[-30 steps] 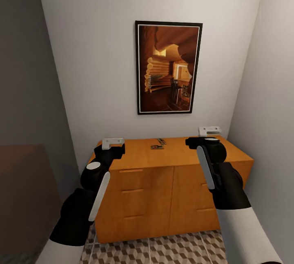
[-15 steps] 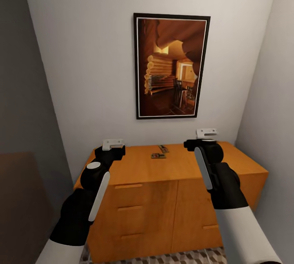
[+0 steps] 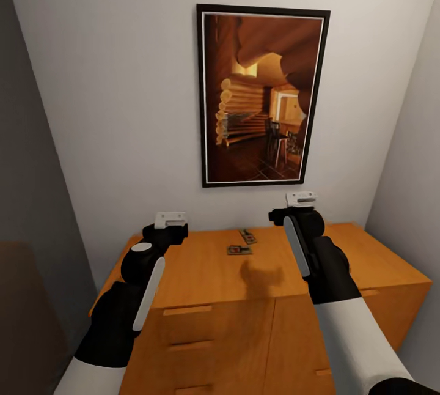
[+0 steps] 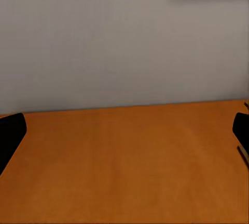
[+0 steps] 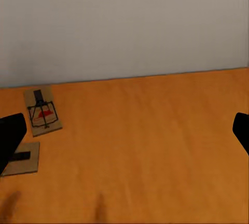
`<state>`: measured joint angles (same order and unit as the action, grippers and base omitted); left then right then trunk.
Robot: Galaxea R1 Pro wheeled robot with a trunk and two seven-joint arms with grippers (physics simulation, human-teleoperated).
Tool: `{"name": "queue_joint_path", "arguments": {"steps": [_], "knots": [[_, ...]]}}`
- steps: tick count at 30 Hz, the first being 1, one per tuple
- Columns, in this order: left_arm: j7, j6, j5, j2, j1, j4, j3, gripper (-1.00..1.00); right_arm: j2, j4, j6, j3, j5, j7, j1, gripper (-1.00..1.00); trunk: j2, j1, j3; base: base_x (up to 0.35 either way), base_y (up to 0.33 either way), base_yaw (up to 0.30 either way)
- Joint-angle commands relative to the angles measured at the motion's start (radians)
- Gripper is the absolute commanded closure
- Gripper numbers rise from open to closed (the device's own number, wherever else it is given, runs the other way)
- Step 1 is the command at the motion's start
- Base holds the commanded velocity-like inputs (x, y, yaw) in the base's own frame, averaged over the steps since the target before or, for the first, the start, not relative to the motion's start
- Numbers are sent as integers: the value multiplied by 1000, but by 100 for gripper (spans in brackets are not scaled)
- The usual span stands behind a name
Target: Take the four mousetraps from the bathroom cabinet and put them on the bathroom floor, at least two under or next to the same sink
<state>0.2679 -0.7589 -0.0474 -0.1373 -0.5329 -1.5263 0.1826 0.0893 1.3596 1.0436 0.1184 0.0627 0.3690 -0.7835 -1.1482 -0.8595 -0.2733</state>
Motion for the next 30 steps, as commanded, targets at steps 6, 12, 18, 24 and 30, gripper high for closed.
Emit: {"name": "queue_joint_path", "arguments": {"steps": [6,12,18,24,30], "knots": [[7,-34,-5,1,-1,5,-3,-100,17,-5,4,1,8,7,-19,-100,-1,-1,-1,323,0,0],[7,-51,-7,1,-1,7,-4,-100,34,-49,4,1,8,6,-55,-100,-1,-1,-1,323,0,0],[7,-55,-8,1,-1,8,-6,-100,38,-98,4,1,13,5,-75,-100,-1,-1,-1,308,0,0],[7,-59,-8,2,0,8,-6,-100,41,-115,4,2,15,2,-80,-100,-1,-1,-1,104,0,0],[6,-76,-17,2,-1,11,-4,-100,41,-118,4,4,15,1,-81,-100,-1,-1,-1,23,0,0]]}}
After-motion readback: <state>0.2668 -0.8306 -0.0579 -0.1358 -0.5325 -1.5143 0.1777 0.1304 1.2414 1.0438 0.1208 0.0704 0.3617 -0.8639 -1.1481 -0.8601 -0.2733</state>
